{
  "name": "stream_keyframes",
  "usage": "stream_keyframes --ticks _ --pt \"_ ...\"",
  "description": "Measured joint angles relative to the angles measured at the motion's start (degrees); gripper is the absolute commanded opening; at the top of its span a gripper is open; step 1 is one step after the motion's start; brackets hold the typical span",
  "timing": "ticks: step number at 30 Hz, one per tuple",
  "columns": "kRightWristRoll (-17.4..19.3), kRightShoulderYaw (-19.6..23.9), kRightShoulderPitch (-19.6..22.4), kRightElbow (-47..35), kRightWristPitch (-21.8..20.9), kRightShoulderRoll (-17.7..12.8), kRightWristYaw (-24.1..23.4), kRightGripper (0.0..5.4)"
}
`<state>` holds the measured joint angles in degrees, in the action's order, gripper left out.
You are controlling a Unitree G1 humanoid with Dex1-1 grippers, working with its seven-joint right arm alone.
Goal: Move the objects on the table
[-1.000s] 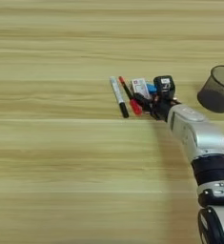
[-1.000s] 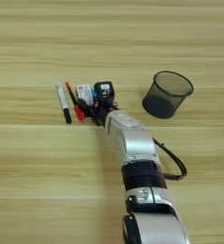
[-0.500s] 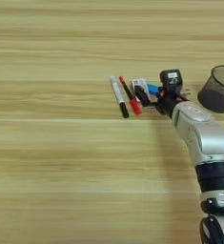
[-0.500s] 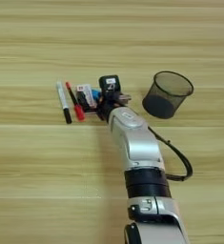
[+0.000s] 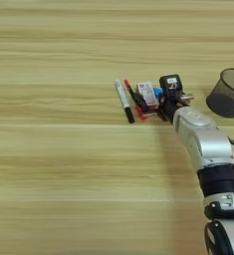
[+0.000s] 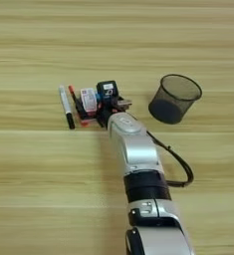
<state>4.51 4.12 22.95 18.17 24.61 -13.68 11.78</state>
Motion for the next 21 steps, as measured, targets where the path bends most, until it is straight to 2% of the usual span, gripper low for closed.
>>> stream_keyframes --ticks 10,21 --pt "-2.3 -0.34 2.39 7.34 -3.99 0.13 -0.1 5.39" --pt "-3.13 -0.33 3.59 10.4 -5.47 0.19 0.03 5.39"
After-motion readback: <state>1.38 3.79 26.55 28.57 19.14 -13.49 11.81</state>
